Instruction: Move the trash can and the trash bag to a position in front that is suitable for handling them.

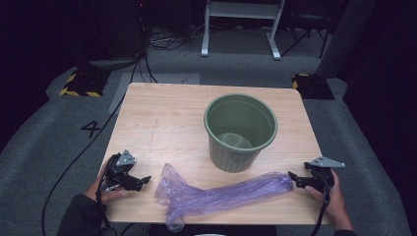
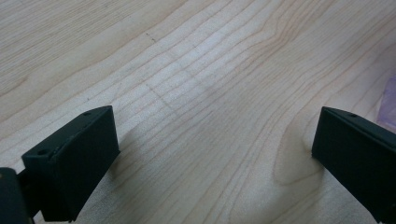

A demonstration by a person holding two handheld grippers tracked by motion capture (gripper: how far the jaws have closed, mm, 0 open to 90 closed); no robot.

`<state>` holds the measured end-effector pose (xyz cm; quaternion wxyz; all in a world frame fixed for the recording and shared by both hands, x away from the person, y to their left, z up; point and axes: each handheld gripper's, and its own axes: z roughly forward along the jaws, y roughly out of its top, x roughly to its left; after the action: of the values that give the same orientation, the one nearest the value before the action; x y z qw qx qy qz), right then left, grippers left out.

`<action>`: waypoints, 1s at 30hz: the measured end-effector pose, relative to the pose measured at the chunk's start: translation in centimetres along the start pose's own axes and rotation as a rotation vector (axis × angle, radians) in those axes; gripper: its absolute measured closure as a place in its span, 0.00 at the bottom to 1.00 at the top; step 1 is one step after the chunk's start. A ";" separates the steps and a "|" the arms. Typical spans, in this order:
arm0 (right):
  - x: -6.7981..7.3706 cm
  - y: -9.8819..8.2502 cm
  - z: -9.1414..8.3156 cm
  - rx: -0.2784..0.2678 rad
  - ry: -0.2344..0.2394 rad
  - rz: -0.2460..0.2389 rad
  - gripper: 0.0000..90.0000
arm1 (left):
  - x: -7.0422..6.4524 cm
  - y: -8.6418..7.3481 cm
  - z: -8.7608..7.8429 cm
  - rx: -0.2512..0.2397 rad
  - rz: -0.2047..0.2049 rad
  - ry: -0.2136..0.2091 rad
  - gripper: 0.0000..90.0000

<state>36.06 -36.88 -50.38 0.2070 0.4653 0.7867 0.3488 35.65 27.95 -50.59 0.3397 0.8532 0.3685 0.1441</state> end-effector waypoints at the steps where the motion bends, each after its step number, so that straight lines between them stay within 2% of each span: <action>1: 0.0 0.0 0.0 0.000 0.000 0.000 0.19 | 0.0 0.0 0.0 0.002 0.007 -0.002 0.00; 4: -0.1 0.0 0.0 0.000 0.007 -0.002 0.19 | 0.0 0.0 0.1 0.000 0.014 -0.022 0.00; 9: -0.1 0.0 -0.1 0.000 -0.001 -0.002 0.19 | 0.1 0.1 0.1 -0.001 0.020 -0.026 0.00; 12: -0.1 0.1 -1.0 -0.060 -0.009 -0.003 0.22 | 0.0 0.0 0.1 -0.002 0.019 -0.024 0.00; 13: -0.1 0.1 -1.0 -0.060 -0.009 -0.003 0.22 | 0.0 0.0 0.1 -0.002 0.019 -0.024 0.00; 14: 0.1 0.6 -1.9 -0.098 -0.007 -0.003 0.30 | 0.0 0.0 0.1 0.000 0.032 -0.030 0.00; 15: 0.1 0.6 -1.9 -0.098 -0.007 -0.003 0.30 | -0.2 0.1 0.1 -0.001 0.044 -0.042 0.00; 16: 0.4 1.2 -2.7 -0.140 0.009 -0.002 0.34 | -0.3 0.1 0.1 -0.002 0.052 -0.054 0.00; 17: 0.4 1.2 -2.7 -0.140 0.009 -0.002 0.34 | -0.3 0.1 0.1 -0.002 0.052 -0.054 0.00; 18: 1.0 2.0 -3.3 -0.168 0.019 -0.025 0.32 | -0.4 0.1 0.2 -0.001 0.050 -0.053 0.00; 21: 1.7 2.7 -3.6 -0.180 0.026 -0.049 0.28 | -0.4 0.2 0.2 -0.001 0.051 -0.055 0.00; 23: 2.8 3.6 -3.8 -0.190 0.029 -0.076 0.26 | -0.4 0.1 0.2 -0.002 0.047 -0.051 0.00; 24: 3.8 4.4 -3.7 -0.209 0.049 -0.100 0.26 | -0.4 0.1 0.2 -0.002 0.047 -0.050 0.00; 25: 3.8 4.4 -3.7 -0.209 0.049 -0.100 0.26 | -0.4 0.1 0.1 -0.002 0.047 -0.050 0.00; 26: 4.3 4.7 -3.6 -0.219 0.055 -0.108 0.26 | -0.4 0.1 0.1 -0.002 0.047 -0.050 0.00; 27: 5.6 5.4 -3.4 -0.221 0.067 -0.134 0.24 | -0.4 0.1 0.1 -0.002 0.047 -0.050 0.00; 29: 6.7 5.9 -3.0 -0.207 0.074 -0.159 0.23 | -0.4 0.1 0.1 -0.002 0.046 -0.049 0.00; 30: 6.7 5.9 -3.0 -0.207 0.074 -0.159 0.23 | -0.4 0.1 0.1 -0.002 0.046 -0.050 0.00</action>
<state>34.35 -30.20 -43.95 0.2514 0.3646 0.7881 0.4276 35.48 27.50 -50.61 0.3460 0.8645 0.3401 0.1310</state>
